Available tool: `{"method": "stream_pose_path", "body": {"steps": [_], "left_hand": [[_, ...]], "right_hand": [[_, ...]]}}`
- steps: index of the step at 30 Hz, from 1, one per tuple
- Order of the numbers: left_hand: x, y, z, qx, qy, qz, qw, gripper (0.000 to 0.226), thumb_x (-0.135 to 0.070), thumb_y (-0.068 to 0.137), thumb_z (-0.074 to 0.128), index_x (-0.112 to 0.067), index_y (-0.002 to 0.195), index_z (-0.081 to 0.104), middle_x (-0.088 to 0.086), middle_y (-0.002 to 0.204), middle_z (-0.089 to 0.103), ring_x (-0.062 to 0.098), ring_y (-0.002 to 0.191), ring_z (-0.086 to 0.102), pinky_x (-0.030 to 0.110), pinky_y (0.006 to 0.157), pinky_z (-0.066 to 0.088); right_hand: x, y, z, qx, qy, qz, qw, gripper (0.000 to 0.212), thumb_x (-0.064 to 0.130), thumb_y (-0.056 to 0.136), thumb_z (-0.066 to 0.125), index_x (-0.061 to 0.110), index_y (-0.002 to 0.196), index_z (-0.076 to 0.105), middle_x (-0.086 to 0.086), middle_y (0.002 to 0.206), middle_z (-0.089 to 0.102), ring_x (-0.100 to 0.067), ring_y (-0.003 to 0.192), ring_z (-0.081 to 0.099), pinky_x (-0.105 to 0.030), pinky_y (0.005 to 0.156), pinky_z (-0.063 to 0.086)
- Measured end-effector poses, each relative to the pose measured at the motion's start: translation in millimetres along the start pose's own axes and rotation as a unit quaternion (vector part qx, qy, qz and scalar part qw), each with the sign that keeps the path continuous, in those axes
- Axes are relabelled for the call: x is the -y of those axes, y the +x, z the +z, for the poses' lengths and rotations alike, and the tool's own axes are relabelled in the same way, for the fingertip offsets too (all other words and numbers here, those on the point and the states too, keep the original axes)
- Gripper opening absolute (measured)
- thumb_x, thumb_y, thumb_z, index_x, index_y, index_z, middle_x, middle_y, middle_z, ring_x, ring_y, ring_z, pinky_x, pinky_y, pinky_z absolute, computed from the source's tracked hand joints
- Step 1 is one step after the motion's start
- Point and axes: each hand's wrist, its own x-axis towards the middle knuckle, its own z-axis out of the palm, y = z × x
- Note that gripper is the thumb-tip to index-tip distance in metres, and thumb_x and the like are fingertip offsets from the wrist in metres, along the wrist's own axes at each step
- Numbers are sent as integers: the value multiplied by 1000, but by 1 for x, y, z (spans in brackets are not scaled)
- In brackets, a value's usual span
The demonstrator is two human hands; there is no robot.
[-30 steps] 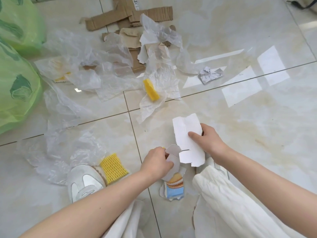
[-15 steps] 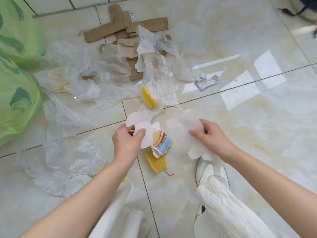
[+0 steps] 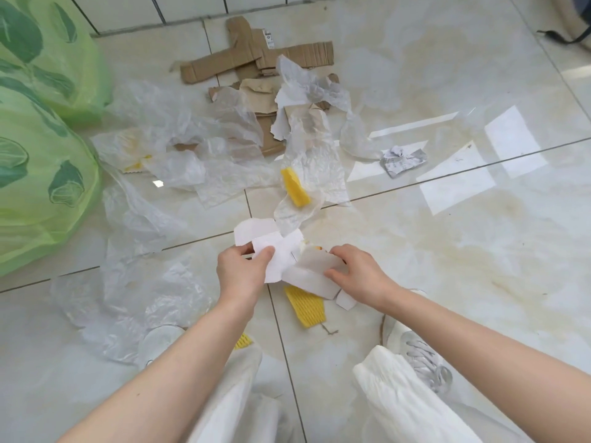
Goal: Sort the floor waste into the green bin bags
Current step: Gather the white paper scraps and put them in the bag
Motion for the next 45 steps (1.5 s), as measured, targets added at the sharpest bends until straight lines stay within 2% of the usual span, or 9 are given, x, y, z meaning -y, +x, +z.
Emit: {"method": "stream_pose_path", "body": {"steps": [3,8,13,17,19,25,31,36,45], "left_hand": [[-5,11,-15,-30,-23,17,999,14,-13,81,69,-15,94,67,-3,86,68,0,70,61,12,55,43],[-14,30,-37,-38,-17,76,996,12,-14,86,61,-17,97,62,-8,87,63,0,73,58,12,60,43],[-29,44,-38,-20,-62,84,994,15,-12,87,61,-14,101,64,-1,99,67,13,87,62,19,70,47],[-38,53,-36,15,-130,28,991,16,-10,89,60,-17,102,65,0,106,70,22,102,65,40,92,51],[-44,54,-33,45,-181,-7,982,20,-5,93,54,-14,110,62,3,110,68,23,102,65,45,89,52],[-53,44,-21,112,-244,-29,963,23,-2,96,47,-10,115,59,3,106,68,18,90,68,31,60,58],[-51,37,-11,140,-267,-56,952,27,-4,97,47,-5,122,56,10,118,67,26,106,65,40,81,56],[-46,31,2,185,-248,-77,948,28,-7,99,44,-9,124,55,10,118,67,29,107,65,47,80,56],[-58,46,14,193,-171,-63,964,28,2,91,54,-6,118,60,8,112,70,27,101,67,43,84,55]], "right_hand": [[-2,-1,-9,-32,49,27,998,12,16,86,59,15,77,51,-2,78,54,-20,77,48,-29,62,32],[-3,2,-26,-90,132,68,985,21,17,82,63,22,66,49,7,64,49,-12,62,47,-24,55,36],[4,15,-44,-116,176,58,976,15,16,83,63,26,75,55,2,77,59,-17,70,56,-30,60,44],[4,29,-58,-146,171,66,972,11,15,81,62,19,86,52,-5,88,62,-28,81,60,-41,72,50],[10,33,-63,-153,191,71,967,16,14,82,62,18,95,53,-4,93,61,-26,83,59,-41,75,50],[41,32,-53,-104,287,37,951,18,10,82,64,10,98,57,1,87,60,-11,76,56,-30,71,49],[45,36,-38,-68,366,95,923,25,14,78,65,11,102,57,-9,99,64,-25,91,63,-43,80,53],[38,44,-38,-55,449,137,881,25,5,85,58,8,110,54,-17,112,63,-32,102,64,-54,88,53],[16,58,-73,-127,406,133,895,22,6,84,60,11,105,57,-17,106,66,-35,100,64,-51,85,53]]}}
